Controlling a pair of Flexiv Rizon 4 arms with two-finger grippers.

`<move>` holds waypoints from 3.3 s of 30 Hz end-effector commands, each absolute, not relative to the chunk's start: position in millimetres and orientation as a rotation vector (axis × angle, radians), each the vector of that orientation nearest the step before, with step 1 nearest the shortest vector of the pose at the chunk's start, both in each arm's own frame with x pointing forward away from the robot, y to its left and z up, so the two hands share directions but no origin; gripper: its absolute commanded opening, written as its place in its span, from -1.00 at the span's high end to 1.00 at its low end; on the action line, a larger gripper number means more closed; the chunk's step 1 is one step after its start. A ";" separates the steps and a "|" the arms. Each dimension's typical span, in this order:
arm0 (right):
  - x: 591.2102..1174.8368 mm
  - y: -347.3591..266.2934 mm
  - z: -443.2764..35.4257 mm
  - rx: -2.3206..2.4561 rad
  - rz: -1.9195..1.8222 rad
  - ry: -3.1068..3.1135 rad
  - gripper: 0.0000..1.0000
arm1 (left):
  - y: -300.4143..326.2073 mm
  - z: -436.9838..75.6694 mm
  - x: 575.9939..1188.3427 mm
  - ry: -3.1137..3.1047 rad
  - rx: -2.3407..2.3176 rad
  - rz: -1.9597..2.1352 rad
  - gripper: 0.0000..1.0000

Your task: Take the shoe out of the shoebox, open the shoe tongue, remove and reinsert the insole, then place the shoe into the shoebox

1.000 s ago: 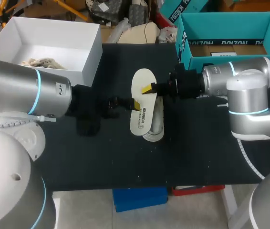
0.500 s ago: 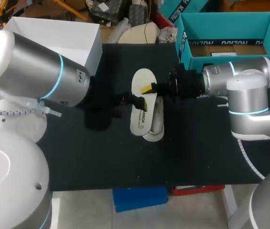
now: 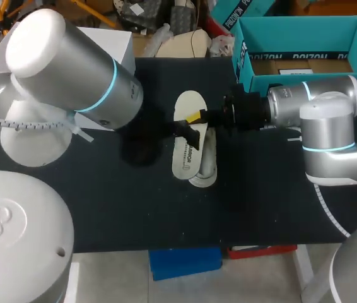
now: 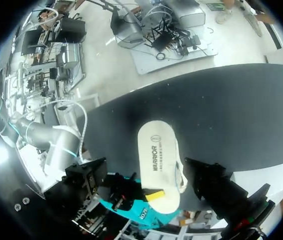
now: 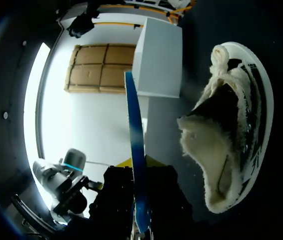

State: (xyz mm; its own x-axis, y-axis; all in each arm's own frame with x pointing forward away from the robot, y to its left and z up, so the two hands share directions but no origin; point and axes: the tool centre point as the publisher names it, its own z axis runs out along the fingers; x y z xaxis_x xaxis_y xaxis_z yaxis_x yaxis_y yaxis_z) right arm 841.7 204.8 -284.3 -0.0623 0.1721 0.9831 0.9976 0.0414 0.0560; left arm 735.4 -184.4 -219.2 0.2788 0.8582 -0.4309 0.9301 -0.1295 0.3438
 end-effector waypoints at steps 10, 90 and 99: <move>842.5 205.4 -284.6 -1.280 -1.136 -1.399 1.00 | -196.6 -225.6 737.7 1.900 2.142 0.155 -1.00; 842.5 205.4 -284.6 -1.280 -1.136 -1.399 1.00 | -208.5 -216.0 943.4 1.876 2.060 0.074 -1.00; 842.5 205.4 -284.6 -1.280 -1.136 -1.399 1.00 | -212.8 -206.8 928.4 1.879 2.054 0.086 -1.00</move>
State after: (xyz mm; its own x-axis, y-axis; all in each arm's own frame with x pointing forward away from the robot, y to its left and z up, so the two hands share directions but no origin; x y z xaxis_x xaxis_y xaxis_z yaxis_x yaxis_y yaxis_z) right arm 841.8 204.8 -284.3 -0.0622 0.1722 0.9831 0.9976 0.0416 0.0558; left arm 937.9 -215.0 -211.8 0.1198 0.9728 -0.1983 0.9561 -0.0592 0.2869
